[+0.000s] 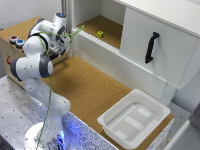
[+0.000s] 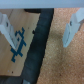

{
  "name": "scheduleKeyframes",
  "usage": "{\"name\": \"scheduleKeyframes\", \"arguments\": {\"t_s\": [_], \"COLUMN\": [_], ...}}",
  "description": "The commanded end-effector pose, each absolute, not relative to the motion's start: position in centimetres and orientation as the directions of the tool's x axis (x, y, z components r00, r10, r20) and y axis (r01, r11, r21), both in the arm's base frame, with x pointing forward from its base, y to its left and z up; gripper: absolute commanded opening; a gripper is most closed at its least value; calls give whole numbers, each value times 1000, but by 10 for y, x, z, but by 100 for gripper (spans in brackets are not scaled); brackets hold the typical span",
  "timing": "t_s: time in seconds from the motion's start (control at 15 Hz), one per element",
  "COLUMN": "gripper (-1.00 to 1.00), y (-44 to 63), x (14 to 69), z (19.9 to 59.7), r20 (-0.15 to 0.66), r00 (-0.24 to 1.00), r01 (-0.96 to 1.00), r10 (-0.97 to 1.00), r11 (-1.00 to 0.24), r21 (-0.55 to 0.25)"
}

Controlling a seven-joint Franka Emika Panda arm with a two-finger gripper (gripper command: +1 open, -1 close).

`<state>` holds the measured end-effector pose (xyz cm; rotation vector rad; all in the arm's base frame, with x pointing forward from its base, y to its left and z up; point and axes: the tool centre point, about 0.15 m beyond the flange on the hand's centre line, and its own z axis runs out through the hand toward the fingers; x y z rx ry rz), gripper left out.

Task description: Go open the drawer

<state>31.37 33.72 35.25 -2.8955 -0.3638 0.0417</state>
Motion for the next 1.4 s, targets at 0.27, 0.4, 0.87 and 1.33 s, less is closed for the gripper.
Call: {"name": "scheduleKeyframes", "arguments": {"t_s": [0.27, 0.4, 0.87, 1.33], "gripper": [100, 100, 100, 100], "y": [325, 322, 331, 341], "x": [301, 299, 300, 306], "z": [301, 295, 305, 309], "r20": [57, 53, 84, 90], "r00": [993, 995, 993, 991], "r01": [114, 94, 103, 125], "r10": [101, 81, 79, 99], "r11": [-949, -937, -930, -926], "r21": [-295, -336, -352, -357]}}
